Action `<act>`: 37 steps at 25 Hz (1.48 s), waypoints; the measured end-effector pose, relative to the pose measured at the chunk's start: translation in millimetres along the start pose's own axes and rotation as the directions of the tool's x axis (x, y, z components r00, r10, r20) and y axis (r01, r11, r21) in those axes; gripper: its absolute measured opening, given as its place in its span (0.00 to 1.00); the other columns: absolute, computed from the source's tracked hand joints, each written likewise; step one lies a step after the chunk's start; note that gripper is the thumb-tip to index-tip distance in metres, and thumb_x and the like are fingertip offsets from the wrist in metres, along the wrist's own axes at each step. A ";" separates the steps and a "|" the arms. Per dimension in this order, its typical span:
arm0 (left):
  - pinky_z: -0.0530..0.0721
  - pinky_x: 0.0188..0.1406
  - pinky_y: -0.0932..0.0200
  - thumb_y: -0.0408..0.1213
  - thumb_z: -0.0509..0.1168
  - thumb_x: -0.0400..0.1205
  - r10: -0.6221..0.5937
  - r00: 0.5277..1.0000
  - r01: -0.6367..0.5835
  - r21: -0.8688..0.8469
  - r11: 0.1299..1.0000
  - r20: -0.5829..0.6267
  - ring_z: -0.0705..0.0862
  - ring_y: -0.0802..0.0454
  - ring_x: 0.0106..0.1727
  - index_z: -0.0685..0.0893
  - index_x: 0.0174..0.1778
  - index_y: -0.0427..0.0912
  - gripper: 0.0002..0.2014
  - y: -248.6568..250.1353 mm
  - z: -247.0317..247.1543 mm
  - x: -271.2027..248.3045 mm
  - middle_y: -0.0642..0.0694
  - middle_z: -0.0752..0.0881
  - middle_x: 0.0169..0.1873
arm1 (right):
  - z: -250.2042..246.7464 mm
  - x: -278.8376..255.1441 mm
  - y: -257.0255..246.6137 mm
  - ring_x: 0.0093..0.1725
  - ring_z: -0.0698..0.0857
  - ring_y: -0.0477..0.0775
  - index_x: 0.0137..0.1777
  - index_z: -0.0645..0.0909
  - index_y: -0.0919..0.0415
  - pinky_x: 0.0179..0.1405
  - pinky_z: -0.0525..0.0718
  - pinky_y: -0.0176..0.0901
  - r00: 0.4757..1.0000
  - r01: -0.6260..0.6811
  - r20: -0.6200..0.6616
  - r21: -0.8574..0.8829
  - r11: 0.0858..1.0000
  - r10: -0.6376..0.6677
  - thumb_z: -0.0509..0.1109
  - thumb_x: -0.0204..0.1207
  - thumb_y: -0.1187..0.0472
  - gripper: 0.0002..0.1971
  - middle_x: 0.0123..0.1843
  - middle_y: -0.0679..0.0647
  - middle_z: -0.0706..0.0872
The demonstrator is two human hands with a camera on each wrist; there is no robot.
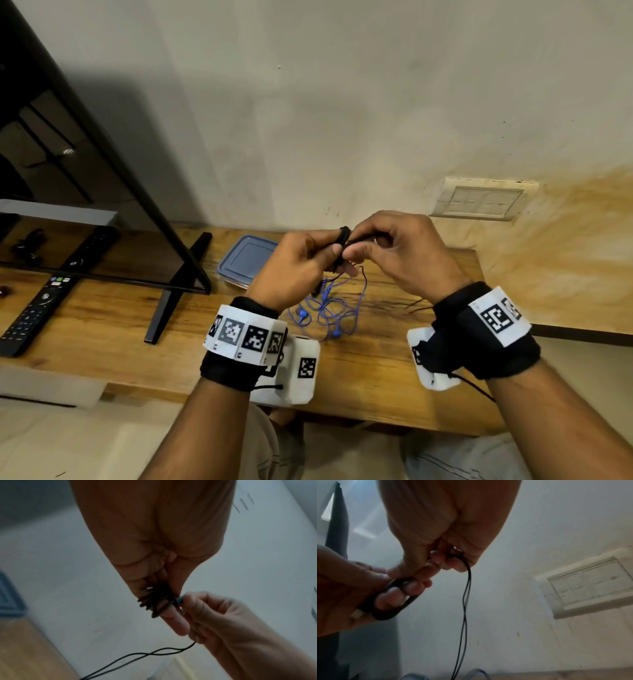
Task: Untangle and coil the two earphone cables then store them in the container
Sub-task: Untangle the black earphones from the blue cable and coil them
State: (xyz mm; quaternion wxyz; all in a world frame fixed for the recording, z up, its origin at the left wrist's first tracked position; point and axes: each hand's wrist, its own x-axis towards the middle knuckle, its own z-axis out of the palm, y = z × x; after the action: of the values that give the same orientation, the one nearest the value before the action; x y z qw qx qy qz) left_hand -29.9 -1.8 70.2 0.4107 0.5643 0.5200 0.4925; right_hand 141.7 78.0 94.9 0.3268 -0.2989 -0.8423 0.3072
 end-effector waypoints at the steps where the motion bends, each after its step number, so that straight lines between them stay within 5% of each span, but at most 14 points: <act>1: 0.86 0.47 0.55 0.27 0.58 0.87 0.005 1.000 -0.003 -0.087 0.996 0.024 0.91 0.47 0.44 0.86 0.61 0.34 0.13 2.1 1.4 -0.4 0.40 0.92 0.46 | -2.4 1.1 2.3 0.32 0.82 0.40 0.40 0.90 0.59 0.33 0.75 0.30 0.999 -0.012 -0.051 0.049 0.999 0.014 0.83 0.67 0.59 0.06 0.34 0.43 0.86; 3: 0.85 0.45 0.59 0.27 0.60 0.86 0.014 1.000 -0.011 -0.188 0.982 0.018 0.89 0.49 0.40 0.85 0.62 0.32 0.12 6.6 3.7 -1.8 0.40 0.91 0.45 | -5.5 3.6 5.0 0.35 0.85 0.46 0.39 0.90 0.60 0.35 0.82 0.41 0.991 -0.037 -0.118 0.165 0.986 0.057 0.84 0.66 0.60 0.06 0.36 0.49 0.89; 8: 0.85 0.41 0.63 0.24 0.64 0.82 -0.025 1.000 0.026 -0.264 0.964 0.009 0.85 0.55 0.34 0.85 0.63 0.31 0.13 5.7 5.1 -0.6 0.45 0.91 0.38 | 0.8 7.6 11.0 0.36 0.79 0.42 0.41 0.91 0.60 0.39 0.74 0.31 0.989 -0.001 -0.145 0.140 0.990 0.022 0.81 0.71 0.62 0.02 0.36 0.46 0.86; 11: 0.84 0.43 0.64 0.27 0.65 0.81 -0.017 0.999 0.028 -0.309 0.951 0.040 0.85 0.54 0.36 0.85 0.63 0.33 0.14 3.4 1.6 -1.1 0.46 0.90 0.38 | 1.7 10.6 11.9 0.40 0.83 0.41 0.41 0.91 0.59 0.41 0.78 0.31 0.979 0.007 -0.202 0.150 0.989 0.024 0.80 0.71 0.62 0.02 0.38 0.46 0.88; 13: 0.85 0.44 0.63 0.28 0.66 0.79 -0.021 0.999 0.034 -0.407 0.913 0.035 0.87 0.53 0.39 0.85 0.63 0.33 0.16 5.3 1.6 -3.2 0.44 0.91 0.40 | 8.5 12.8 13.3 0.41 0.87 0.44 0.42 0.90 0.57 0.44 0.84 0.34 0.961 -0.065 -0.240 0.284 0.957 0.137 0.80 0.72 0.63 0.01 0.40 0.49 0.90; 15: 0.85 0.43 0.63 0.27 0.66 0.78 -0.004 1.000 0.009 -0.522 0.853 0.012 0.90 0.50 0.43 0.85 0.62 0.32 0.16 9.7 2.6 -4.9 0.40 0.92 0.44 | 24.4 12.1 8.9 0.39 0.88 0.46 0.42 0.88 0.53 0.43 0.87 0.43 0.934 -0.183 -0.199 0.449 0.874 0.298 0.77 0.75 0.66 0.06 0.38 0.48 0.91; 18: 0.85 0.44 0.63 0.24 0.64 0.79 -0.014 0.993 -0.067 -0.645 0.761 -0.120 0.91 0.45 0.52 0.83 0.64 0.31 0.16 12.7 -2.6 -3.5 0.35 0.91 0.54 | 56.4 1.4 -5.6 0.31 0.81 0.51 0.42 0.86 0.54 0.32 0.80 0.51 0.917 -0.370 0.068 0.515 0.773 0.393 0.68 0.83 0.66 0.10 0.31 0.47 0.87; 20: 0.86 0.45 0.63 0.21 0.62 0.81 -0.032 0.965 -0.119 -0.545 0.830 -0.259 0.91 0.45 0.54 0.83 0.63 0.34 0.15 7.7 -10.2 -1.1 0.37 0.91 0.55 | 65.9 -8.2 -14.0 0.28 0.77 0.52 0.46 0.85 0.60 0.32 0.80 0.55 0.930 -0.356 0.230 0.366 0.860 0.287 0.65 0.85 0.58 0.10 0.30 0.49 0.85; 23: 0.86 0.49 0.60 0.23 0.61 0.85 0.010 0.923 -0.024 -0.031 0.999 -0.385 0.91 0.50 0.50 0.85 0.61 0.39 0.13 -7.9 -20.6 0.5 0.45 0.92 0.53 | 58.3 -12.8 -19.6 0.31 0.84 0.52 0.52 0.87 0.57 0.34 0.84 0.48 0.927 -0.235 0.333 0.159 0.959 0.172 0.66 0.85 0.57 0.08 0.32 0.48 0.87; 26: 0.86 0.59 0.54 0.28 0.62 0.85 0.033 0.949 0.056 0.271 0.961 -0.313 0.89 0.59 0.48 0.88 0.57 0.39 0.11 -16.7 -24.1 0.2 0.50 0.92 0.48 | 39.9 -6.2 -18.2 0.31 0.85 0.41 0.53 0.90 0.57 0.33 0.81 0.29 0.964 -0.183 0.217 0.116 0.976 0.155 0.72 0.81 0.59 0.06 0.33 0.49 0.89; 28: 0.84 0.54 0.60 0.28 0.61 0.86 0.041 0.979 0.018 0.284 0.959 -0.200 0.86 0.63 0.44 0.88 0.58 0.40 0.12 -13.6 -21.6 -1.1 0.46 0.92 0.42 | 27.8 0.4 -14.8 0.35 0.87 0.46 0.47 0.91 0.59 0.37 0.83 0.32 0.994 -0.103 0.066 0.187 0.977 0.092 0.76 0.77 0.62 0.03 0.36 0.52 0.90; 32: 0.81 0.49 0.61 0.26 0.55 0.88 0.034 0.999 -0.034 -0.019 0.999 -0.003 0.85 0.53 0.42 0.84 0.64 0.36 0.15 -2.5 -12.9 -2.5 0.40 0.91 0.49 | 18.6 9.2 -6.0 0.37 0.85 0.40 0.41 0.91 0.62 0.37 0.78 0.27 0.982 0.041 -0.189 0.194 0.980 -0.004 0.80 0.72 0.65 0.01 0.38 0.50 0.89; 37: 0.80 0.55 0.58 0.27 0.55 0.87 0.052 0.993 -0.014 -0.317 0.948 0.109 0.84 0.52 0.46 0.81 0.69 0.37 0.17 4.9 -9.9 -7.8 0.37 0.89 0.58 | 18.3 16.7 -2.1 0.37 0.85 0.41 0.40 0.89 0.58 0.34 0.82 0.36 0.941 -0.013 -0.308 0.377 0.926 0.138 0.80 0.71 0.64 0.02 0.38 0.53 0.90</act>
State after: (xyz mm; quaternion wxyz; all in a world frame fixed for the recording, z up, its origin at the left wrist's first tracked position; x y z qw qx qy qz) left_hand -38.5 -10.6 75.7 0.5168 0.5277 0.4004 0.5424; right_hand 117.5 82.6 91.6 0.5007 -0.3118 -0.6906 0.4184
